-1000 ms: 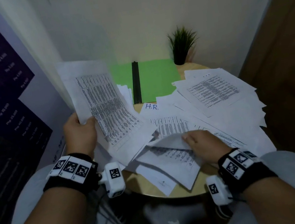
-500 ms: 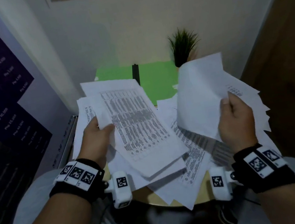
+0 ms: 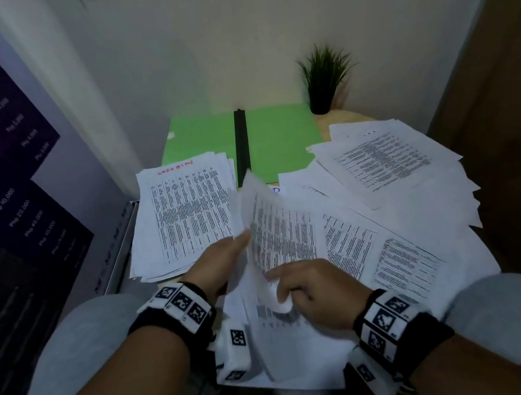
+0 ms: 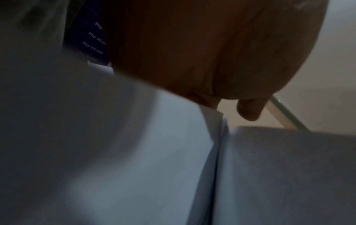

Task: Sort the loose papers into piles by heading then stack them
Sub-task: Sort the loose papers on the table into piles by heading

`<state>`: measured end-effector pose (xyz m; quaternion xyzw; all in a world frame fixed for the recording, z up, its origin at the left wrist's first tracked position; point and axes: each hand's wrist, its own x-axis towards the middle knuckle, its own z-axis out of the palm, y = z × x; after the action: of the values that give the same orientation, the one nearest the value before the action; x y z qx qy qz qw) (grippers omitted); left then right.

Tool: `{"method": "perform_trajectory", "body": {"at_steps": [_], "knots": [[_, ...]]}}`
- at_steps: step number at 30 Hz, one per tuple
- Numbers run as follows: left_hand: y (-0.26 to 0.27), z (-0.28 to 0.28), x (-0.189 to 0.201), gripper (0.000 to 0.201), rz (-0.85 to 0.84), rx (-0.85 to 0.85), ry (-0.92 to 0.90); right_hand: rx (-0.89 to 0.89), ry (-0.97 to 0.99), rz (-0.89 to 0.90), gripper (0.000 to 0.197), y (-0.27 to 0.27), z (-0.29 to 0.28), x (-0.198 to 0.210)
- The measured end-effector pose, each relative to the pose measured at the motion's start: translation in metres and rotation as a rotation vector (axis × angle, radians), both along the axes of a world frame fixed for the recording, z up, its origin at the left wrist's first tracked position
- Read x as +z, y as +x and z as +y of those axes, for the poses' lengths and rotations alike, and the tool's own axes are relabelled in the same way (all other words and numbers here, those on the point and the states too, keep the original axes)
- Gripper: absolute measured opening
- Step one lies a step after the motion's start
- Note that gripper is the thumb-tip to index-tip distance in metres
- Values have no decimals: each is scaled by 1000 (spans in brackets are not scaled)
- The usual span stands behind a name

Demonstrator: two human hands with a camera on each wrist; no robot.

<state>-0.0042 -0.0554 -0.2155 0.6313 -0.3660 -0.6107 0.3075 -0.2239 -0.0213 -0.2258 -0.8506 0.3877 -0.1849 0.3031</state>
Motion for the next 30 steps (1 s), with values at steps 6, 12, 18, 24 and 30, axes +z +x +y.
{"method": "perform_trajectory", "body": {"at_steps": [6,12,18,24,30], "knots": [[-8,11,21,22,-340,-83,-94,-64,115,-97,49,-3,4,9],[-9,14,54,9,-144,85,-310,-641,550,-746,43,-32,-28,17],[-10,24,72,24,-26,182,-478,-718,698,-1229,82,-57,-49,46],[-26,17,72,26,6,264,-563,-762,196,-593,21,-40,-43,62],[-13,5,62,46,-94,141,-511,-694,162,-644,31,-46,-43,81]]}}
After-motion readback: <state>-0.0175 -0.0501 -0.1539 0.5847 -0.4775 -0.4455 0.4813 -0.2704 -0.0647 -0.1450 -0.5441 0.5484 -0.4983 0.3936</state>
